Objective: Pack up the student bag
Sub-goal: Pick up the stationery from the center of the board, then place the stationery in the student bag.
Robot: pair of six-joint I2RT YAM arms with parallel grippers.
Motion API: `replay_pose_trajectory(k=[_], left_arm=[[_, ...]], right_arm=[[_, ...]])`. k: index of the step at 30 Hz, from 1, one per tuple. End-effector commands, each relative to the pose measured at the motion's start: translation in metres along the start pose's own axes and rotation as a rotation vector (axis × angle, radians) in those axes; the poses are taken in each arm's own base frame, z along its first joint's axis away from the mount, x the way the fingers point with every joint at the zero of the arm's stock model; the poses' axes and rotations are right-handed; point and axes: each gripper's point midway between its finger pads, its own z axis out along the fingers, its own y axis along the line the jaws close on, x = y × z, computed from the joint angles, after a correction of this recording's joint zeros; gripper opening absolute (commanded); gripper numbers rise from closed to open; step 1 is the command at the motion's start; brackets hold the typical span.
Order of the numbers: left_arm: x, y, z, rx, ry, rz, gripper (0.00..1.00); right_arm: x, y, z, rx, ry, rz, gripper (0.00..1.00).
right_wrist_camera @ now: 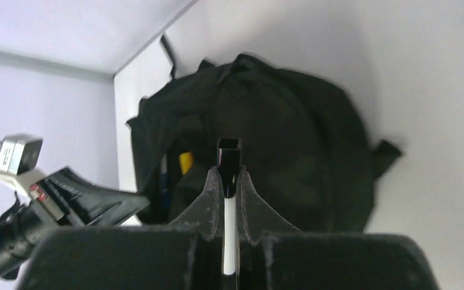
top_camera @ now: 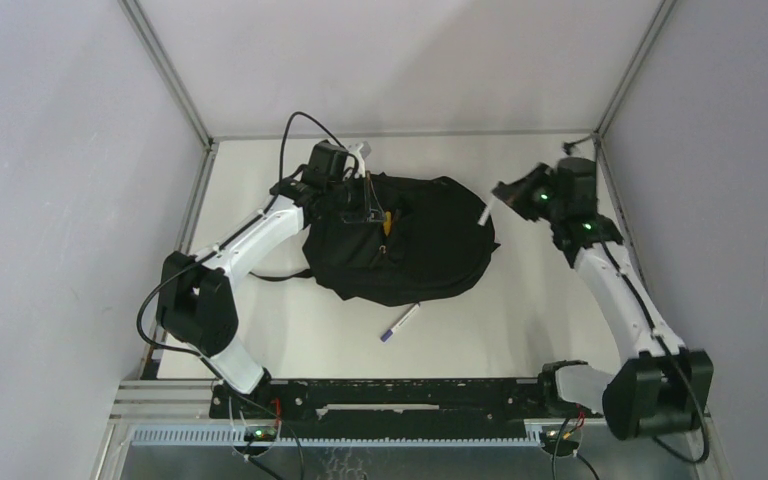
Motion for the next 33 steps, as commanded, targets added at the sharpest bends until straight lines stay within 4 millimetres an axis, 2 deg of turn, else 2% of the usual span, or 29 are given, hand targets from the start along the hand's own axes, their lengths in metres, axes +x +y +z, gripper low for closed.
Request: replay_pose_trajectory(k=[1, 5, 8, 15, 22, 29, 33], left_arm=[[-0.024, -0.03, -0.023, 0.09, -0.066, 0.026, 0.0], [-0.021, -0.03, -0.027, 0.096, -0.064, 0.029, 0.0], [-0.02, -0.031, -0.03, 0.099, -0.071, 0.031, 0.0], [-0.021, -0.034, -0.037, 0.112, -0.103, 0.039, 0.0], [-0.021, -0.033, -0.037, 0.114, -0.102, 0.035, 0.0], [-0.022, -0.033, -0.033, 0.116, -0.104, 0.028, 0.0], [-0.021, -0.031, -0.031, 0.112, -0.1, 0.024, 0.0]], right_arm=[[0.024, 0.055, 0.034, -0.09, 0.07, -0.007, 0.0], [0.054, 0.098, 0.063, -0.143, 0.153, -0.027, 0.0], [0.078, 0.122, 0.08, -0.173, 0.211, -0.035, 0.0], [0.121, 0.148, 0.118, -0.156, 0.3, -0.041, 0.0], [0.167, 0.162, 0.136, -0.13, 0.416, -0.041, 0.0], [0.198, 0.152, 0.134, -0.08, 0.468, -0.028, 0.0], [0.208, 0.151, 0.133, -0.082, 0.493, -0.04, 0.0]])
